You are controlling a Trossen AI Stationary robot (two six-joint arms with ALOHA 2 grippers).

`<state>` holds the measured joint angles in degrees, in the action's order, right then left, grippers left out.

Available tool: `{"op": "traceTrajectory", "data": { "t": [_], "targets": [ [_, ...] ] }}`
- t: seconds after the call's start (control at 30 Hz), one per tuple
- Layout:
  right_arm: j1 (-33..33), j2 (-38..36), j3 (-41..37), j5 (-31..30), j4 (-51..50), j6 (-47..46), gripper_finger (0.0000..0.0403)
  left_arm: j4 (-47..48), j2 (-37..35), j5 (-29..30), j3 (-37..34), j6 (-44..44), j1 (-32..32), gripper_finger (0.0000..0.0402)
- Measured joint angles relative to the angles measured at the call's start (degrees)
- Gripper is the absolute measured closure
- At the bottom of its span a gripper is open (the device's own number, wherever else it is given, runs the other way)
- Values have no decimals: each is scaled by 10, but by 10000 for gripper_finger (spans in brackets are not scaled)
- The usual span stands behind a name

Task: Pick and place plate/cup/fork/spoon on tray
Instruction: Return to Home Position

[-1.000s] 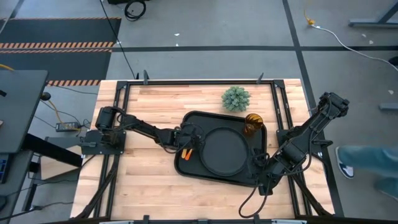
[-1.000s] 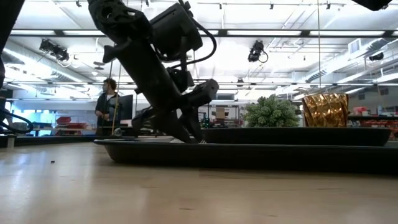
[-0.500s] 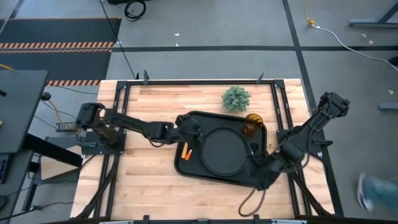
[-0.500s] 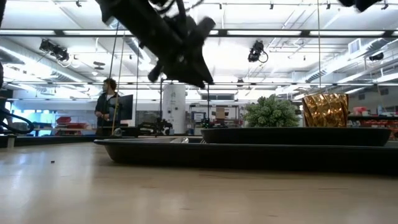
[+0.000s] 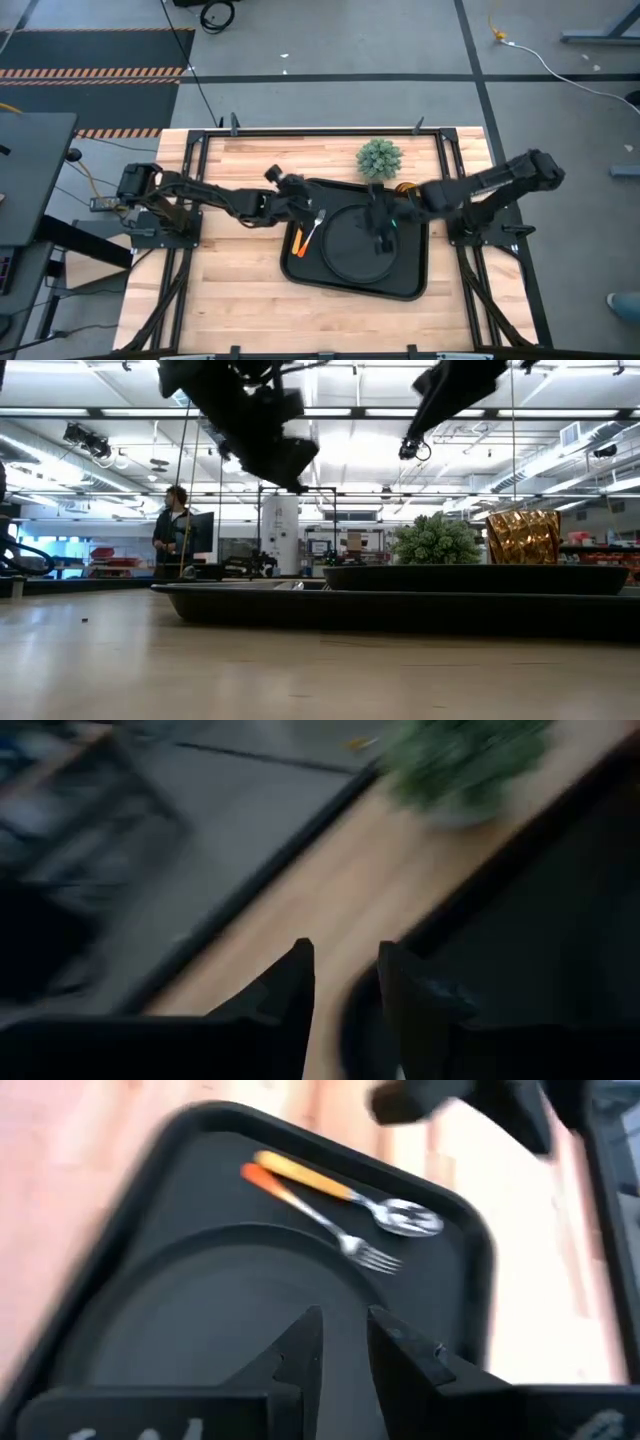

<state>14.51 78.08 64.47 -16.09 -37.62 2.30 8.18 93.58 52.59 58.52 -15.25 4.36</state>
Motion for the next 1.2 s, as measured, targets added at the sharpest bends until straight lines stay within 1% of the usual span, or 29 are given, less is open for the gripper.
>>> {"op": "traceTrajectory", "data": {
  "t": [0.1, 0.17, 0.23, 0.33, 0.43, 0.53, 0.6, 0.63, 0.7, 0.73, 0.8, 0.83, 0.9, 0.97, 1.0, 1.03, 1.07, 1.2],
  "targets": [
    [-57, 0, 0, 22, 7, 38, 316, 83, -13, 47, 0, -17, -1, 282],
    [-86, 0, 0, 27, 10, 57, 316, 135, -27, 65, -5, -49, -1, 287],
    [-107, 0, 0, 27, 11, 70, 316, 175, -54, 82, -31, -86, 3, 298],
    [-127, -12, -15, 34, 39, 88, 316, 195, -116, 89, -96, -152, 10, 323],
    [-140, -39, -44, 56, 93, 104, 316, 189, -193, 90, -170, -213, 23, 352],
    [-157, -78, -72, 70, 134, 114, 316, 162, -273, 92, -235, -219, 37, 379],
    [-174, -108, -94, 70, 159, 114, 316, 129, -328, 93, -270, -186, 45, 394],
    [-185, -125, -106, 70, 165, 114, 316, 97, -350, 93, -284, -161, 46, 396],
    [-208, -161, -134, 70, 194, 113, 316, 32, -396, 77, -314, -86, 46, 396],
    [-220, -181, -153, 70, 215, 113, 316, -18, -415, 56, -329, -42, 45, 395],
    [-245, -220, -199, 89, 270, 112, 316, -128, -446, -14, -363, 53, 36, 394],
    [-255, -235, -225, 103, 308, 110, 316, -186, -459, -66, -383, 96, 27, 395],
    [-277, -266, -281, 127, 373, 99, 316, -318, -474, -204, -420, 164, 3, 397],
    [-292, -283, -326, 144, 438, 79, 316, -423, -482, -334, -454, 205, -30, 398],
    [-299, -292, -345, 146, 457, 71, 316, -465, -482, -385, -465, 212, -48, 398],
    [-304, -297, -359, 146, 467, 64, 316, -497, -482, -415, -472, 215, -67, 398],
    [-307, -300, -365, 146, 471, 57, 316, -518, -483, -432, -477, 215, -86, 397],
    [-312, -317, -369, 147, 463, 60, 316, -533, -483, -446, -475, 209, -152, 396]
  ]
}}
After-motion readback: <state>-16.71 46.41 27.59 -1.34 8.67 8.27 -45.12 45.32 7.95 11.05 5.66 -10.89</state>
